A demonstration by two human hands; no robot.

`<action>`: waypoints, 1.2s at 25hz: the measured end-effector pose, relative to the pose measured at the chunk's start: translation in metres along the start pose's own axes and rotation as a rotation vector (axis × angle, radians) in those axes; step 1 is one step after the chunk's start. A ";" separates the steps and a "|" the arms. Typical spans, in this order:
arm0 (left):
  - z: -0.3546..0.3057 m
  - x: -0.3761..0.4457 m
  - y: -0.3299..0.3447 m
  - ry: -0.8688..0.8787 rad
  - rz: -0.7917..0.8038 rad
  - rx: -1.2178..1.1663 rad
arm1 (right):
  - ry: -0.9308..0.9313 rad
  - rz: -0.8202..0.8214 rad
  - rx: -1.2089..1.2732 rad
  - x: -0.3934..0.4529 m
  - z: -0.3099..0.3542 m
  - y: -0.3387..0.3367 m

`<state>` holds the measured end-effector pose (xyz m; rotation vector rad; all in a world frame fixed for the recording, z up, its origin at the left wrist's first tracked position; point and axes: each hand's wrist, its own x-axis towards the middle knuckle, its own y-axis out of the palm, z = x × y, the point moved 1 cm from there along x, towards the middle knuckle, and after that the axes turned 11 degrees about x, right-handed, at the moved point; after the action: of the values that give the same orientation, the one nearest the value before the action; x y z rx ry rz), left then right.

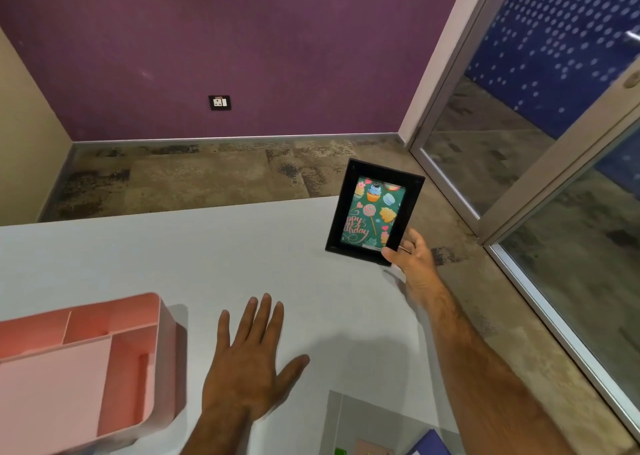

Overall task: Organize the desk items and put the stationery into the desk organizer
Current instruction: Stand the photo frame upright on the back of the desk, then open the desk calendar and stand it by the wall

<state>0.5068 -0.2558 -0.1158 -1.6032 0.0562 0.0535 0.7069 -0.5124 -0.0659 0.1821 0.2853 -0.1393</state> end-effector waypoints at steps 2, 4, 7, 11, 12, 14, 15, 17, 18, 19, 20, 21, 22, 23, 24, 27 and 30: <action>0.002 0.000 -0.004 0.005 0.031 -0.050 | 0.002 -0.026 -0.045 -0.017 -0.004 -0.007; 0.009 0.006 -0.011 0.008 0.116 -0.151 | 0.002 -0.048 -0.080 -0.037 -0.005 -0.015; 0.016 0.008 -0.029 -0.030 0.232 -0.276 | -0.008 -0.073 -0.127 -0.072 -0.001 -0.031; -0.006 -0.038 -0.041 -0.079 0.145 -0.467 | -0.046 -0.132 -0.292 -0.126 -0.002 -0.056; -0.016 -0.052 -0.045 -0.085 0.122 -0.508 | -0.052 -0.164 -0.309 -0.143 -0.002 -0.063; -0.033 -0.077 -0.049 -0.139 0.089 -0.565 | -0.060 -0.239 -0.315 -0.176 -0.004 -0.076; -0.042 -0.089 -0.053 -0.162 0.070 -0.594 | -0.059 -0.277 -0.334 -0.192 -0.005 -0.084; -0.057 -0.114 -0.061 -0.212 0.052 -0.679 | -0.019 -0.316 -0.423 -0.227 -0.010 -0.100; -0.063 -0.125 -0.063 -0.257 0.054 -0.729 | 0.017 -0.311 -0.478 -0.243 -0.014 -0.108; -0.068 -0.137 -0.065 -0.314 0.070 -0.776 | 0.053 -0.300 -0.542 -0.257 -0.018 -0.116; -0.073 -0.147 -0.065 -0.375 0.099 -0.814 | 0.085 -0.286 -0.624 -0.269 -0.023 -0.125; -0.078 -0.160 -0.064 -0.422 0.148 -0.840 | 0.108 -0.262 -0.717 -0.282 -0.027 -0.134; -0.083 -0.172 -0.066 -0.449 0.208 -0.850 | 0.140 -0.228 -0.811 -0.293 -0.030 -0.141; -0.089 -0.184 -0.067 -0.467 0.274 -0.853 | 0.176 -0.186 -0.892 -0.303 -0.034 -0.147; -0.094 -0.197 -0.068 -0.479 0.333 -0.854 | 0.218 -0.151 -0.954 -0.313 -0.036 -0.152; -0.110 -0.225 -0.072 -0.507 0.493 -0.920 | 0.316 -0.119 -1.022 -0.336 -0.037 -0.156; -0.131 -0.240 -0.073 -0.538 0.577 -1.064 | 0.334 -0.114 -1.065 -0.347 -0.037 -0.152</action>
<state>0.2720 -0.3837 -0.0225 -2.5165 0.0748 1.1136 0.3432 -0.6144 -0.0237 -0.8769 0.6645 -0.0541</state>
